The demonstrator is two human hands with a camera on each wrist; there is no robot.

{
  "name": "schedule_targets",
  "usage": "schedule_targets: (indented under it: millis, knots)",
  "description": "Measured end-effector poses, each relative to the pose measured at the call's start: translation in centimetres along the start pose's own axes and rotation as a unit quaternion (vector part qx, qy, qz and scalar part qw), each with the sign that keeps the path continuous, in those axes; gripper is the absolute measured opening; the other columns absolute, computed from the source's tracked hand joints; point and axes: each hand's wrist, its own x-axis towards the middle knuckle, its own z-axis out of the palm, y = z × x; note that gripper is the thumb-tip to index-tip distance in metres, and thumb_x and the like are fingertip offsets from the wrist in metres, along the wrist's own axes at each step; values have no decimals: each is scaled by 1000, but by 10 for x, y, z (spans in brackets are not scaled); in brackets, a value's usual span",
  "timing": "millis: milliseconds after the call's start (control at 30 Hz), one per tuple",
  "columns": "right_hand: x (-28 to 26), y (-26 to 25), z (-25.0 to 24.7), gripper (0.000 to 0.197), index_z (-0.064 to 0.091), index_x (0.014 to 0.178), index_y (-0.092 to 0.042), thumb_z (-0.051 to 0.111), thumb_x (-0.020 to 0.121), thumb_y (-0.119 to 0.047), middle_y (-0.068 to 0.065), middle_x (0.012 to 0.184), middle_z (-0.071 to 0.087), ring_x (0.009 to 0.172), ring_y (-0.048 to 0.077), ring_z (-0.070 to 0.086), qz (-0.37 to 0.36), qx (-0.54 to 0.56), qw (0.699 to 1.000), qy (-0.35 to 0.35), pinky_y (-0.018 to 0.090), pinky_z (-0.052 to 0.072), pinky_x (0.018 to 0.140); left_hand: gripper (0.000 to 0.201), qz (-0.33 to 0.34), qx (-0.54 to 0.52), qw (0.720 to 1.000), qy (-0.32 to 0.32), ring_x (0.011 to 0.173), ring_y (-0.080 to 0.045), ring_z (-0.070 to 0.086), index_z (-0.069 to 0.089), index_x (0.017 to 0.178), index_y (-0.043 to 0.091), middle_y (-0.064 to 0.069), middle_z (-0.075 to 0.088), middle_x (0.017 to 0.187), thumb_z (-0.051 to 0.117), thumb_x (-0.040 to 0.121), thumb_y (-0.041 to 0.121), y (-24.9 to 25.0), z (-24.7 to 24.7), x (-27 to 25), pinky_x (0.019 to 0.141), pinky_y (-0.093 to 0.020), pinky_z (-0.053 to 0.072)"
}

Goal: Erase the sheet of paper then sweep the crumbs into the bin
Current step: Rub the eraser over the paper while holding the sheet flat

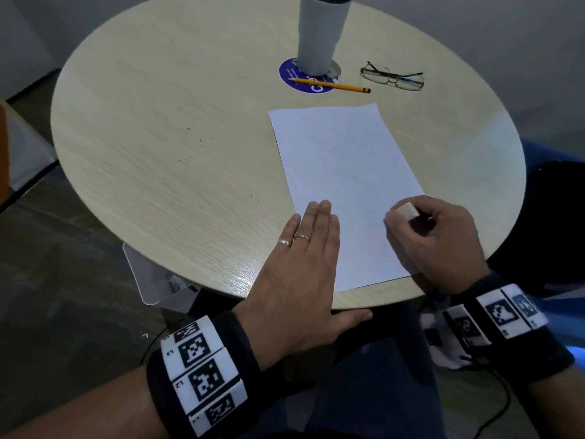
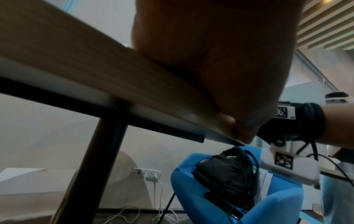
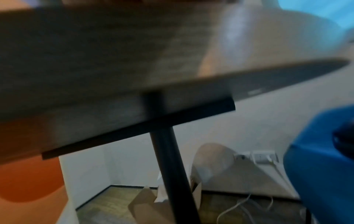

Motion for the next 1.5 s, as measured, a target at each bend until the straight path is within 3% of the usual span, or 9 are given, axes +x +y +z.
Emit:
schedule_targets:
  millis: [133,267,400,500,667,1000,1167,1333,1500]
  knots:
    - [-11,-4,8,10,75,86,-23,76,96,-25,-9,77,74,72,13,69,11,7,1000,-1,30,53,68,125,-3,-31,999,35,160,-43,-8,22,159,-8,-31,1,170,49,79,84,1,-5,1,130,-55,9]
    - [-13,-11,10,7,73,90,-24,77,93,-29,-11,78,71,69,14,64,12,14,1000,-3,32,52,67,134,4,-31,999,23,159,-35,-20,-3,163,-5,-25,-21,170,43,80,89,-2,-4,5,130,-52,6]
    - [-31,-38,19,10,75,96,-22,83,90,-23,-12,83,71,72,10,60,-48,29,998,-20,23,49,71,132,1,-6,1000,15,160,-35,-15,-4,163,-6,-27,-15,171,36,82,90,-4,0,7,130,-51,5]
    - [-44,-48,29,7,72,86,-22,73,89,-28,-10,74,65,74,15,54,-122,-44,990,-60,30,45,72,129,2,-11,1000,25,161,-35,-13,1,163,-6,-26,-12,171,40,83,87,-4,0,6,130,-50,7]
    - [-18,-23,7,16,70,79,-26,75,93,-31,-8,75,67,78,20,56,-54,-80,995,-25,43,52,72,131,3,-11,1000,23,161,-37,-11,-1,163,-7,-28,-12,171,35,82,90,-2,1,6,129,-52,8]
    - [-14,-26,11,15,70,79,-28,73,92,-34,-8,76,68,80,20,56,-49,-109,993,-4,43,53,73,134,7,-8,1000,16,160,-38,-13,-4,163,-7,-28,-14,170,36,81,91,-4,2,8,130,-52,6]
    - [-42,-41,17,13,71,81,-26,69,90,-36,-9,74,66,76,19,56,-100,-75,989,-75,39,50,67,130,7,-20,1000,24,160,-36,-13,-3,163,-6,-27,-13,171,35,82,89,-5,3,8,130,-51,5]
    - [-19,-15,-5,17,71,79,-27,68,89,-40,-8,75,67,78,22,55,-51,-122,991,-18,43,52,70,132,9,-25,999,26,161,-36,-11,-1,163,-6,-27,-11,171,37,81,89,-4,5,8,130,-51,6]
    - [-43,-29,4,12,72,80,-29,75,90,-35,-11,75,68,79,17,59,-79,-50,992,-87,43,51,70,131,7,-23,999,26,161,-36,-11,-1,163,-6,-27,-11,171,36,81,89,-5,4,9,130,-51,6]
